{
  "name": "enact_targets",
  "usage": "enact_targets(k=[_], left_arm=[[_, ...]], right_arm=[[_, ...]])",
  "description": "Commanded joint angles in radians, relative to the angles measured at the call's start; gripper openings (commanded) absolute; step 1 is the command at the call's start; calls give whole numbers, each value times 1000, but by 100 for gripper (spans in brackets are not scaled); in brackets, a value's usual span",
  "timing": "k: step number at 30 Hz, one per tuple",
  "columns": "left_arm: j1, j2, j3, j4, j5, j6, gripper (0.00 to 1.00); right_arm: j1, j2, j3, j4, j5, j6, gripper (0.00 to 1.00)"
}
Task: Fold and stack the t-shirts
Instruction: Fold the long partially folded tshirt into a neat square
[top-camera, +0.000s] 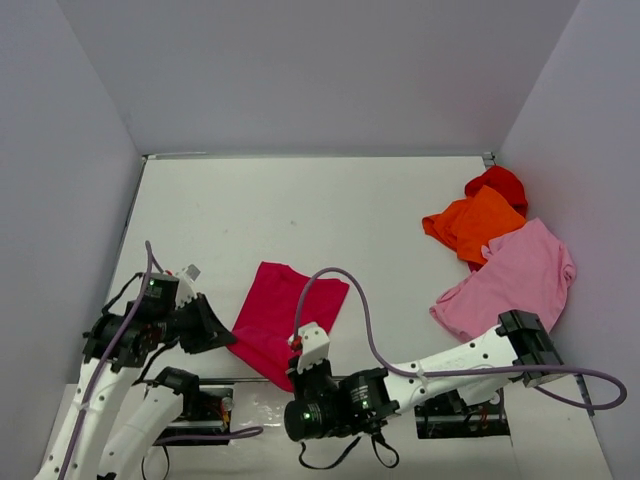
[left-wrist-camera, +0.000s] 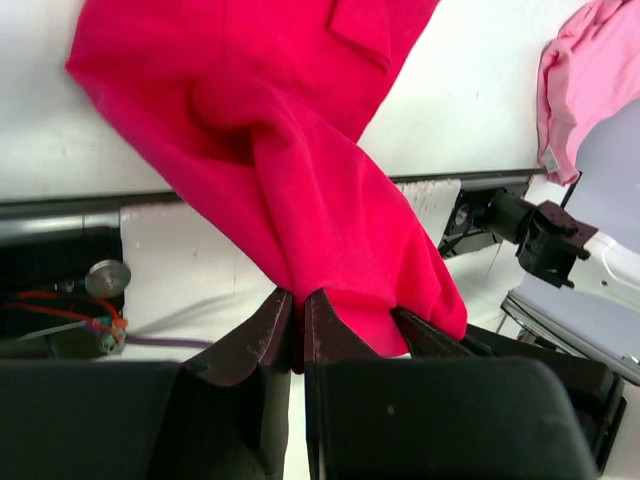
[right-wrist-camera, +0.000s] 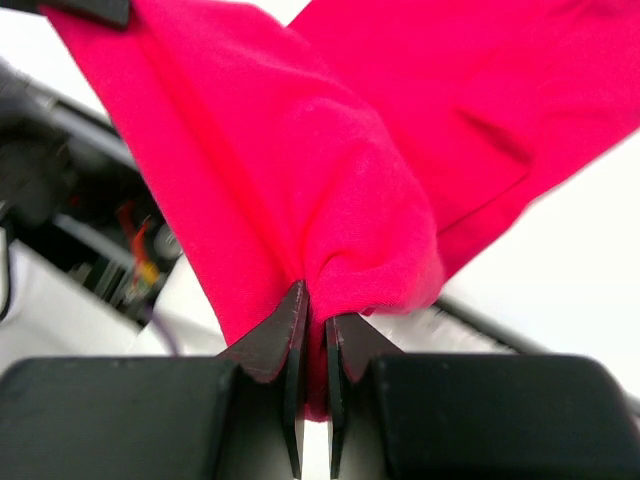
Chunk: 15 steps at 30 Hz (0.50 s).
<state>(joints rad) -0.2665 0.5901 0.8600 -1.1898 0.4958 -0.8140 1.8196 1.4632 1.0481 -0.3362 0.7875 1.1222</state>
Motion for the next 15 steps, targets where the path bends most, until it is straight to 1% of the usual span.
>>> enact_targets(k=[1, 8, 11, 15], left_arm=[[7, 144, 81, 233, -57, 71, 0], [7, 379, 165, 357, -59, 122, 0], [7, 476, 213, 408, -54, 137, 0], [7, 564, 270, 448, -55, 142, 0]], right_arm=[[-83, -87, 17, -73, 114, -61, 0], [-216, -123, 23, -72, 169, -215, 0], [-296, -103, 33, -65, 190, -282, 0], [-405, -58, 48, -29, 180, -362, 0]])
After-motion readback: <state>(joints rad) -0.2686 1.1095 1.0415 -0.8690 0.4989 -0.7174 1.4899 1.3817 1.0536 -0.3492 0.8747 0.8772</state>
